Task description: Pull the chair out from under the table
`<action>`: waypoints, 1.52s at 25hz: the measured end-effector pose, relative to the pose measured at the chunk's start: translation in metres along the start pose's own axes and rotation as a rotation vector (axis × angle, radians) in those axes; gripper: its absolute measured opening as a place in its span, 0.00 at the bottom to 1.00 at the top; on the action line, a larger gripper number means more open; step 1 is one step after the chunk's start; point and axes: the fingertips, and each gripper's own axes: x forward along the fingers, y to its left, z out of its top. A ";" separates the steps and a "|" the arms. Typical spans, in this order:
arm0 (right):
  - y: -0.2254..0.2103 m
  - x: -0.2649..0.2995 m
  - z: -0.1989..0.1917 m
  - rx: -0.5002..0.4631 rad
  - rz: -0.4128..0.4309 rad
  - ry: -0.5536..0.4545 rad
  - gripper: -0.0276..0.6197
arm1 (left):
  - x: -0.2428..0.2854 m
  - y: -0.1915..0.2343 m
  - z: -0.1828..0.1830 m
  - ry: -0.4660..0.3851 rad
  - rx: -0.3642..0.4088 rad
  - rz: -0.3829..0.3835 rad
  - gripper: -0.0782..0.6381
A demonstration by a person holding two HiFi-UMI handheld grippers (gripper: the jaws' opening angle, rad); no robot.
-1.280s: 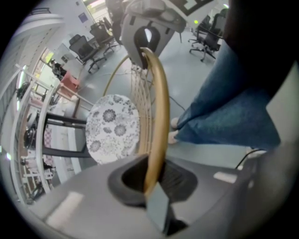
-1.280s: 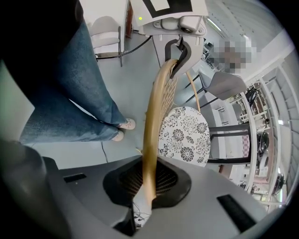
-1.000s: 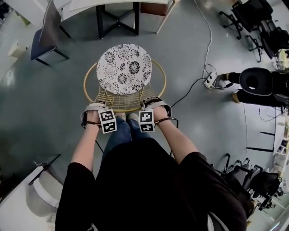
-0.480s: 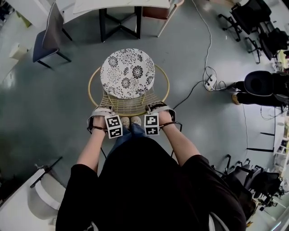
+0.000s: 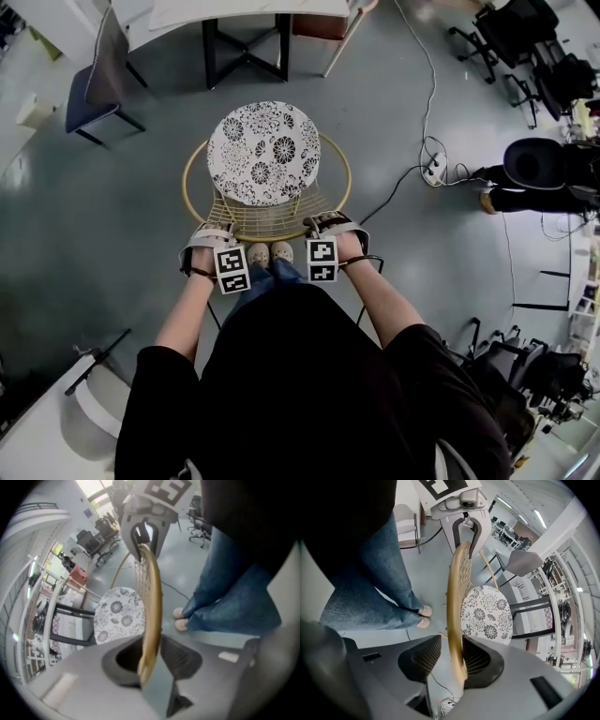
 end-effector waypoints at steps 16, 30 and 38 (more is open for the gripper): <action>-0.103 -0.131 0.017 0.659 -0.345 -0.405 0.08 | -0.140 0.101 0.025 -0.361 -0.448 0.343 0.12; -0.197 -0.361 0.026 0.993 -0.888 -0.909 0.08 | -0.335 0.198 0.055 -0.860 -0.928 0.807 0.12; -0.198 -0.380 0.029 0.978 -0.928 -0.961 0.08 | -0.358 0.203 0.058 -0.908 -0.942 0.861 0.12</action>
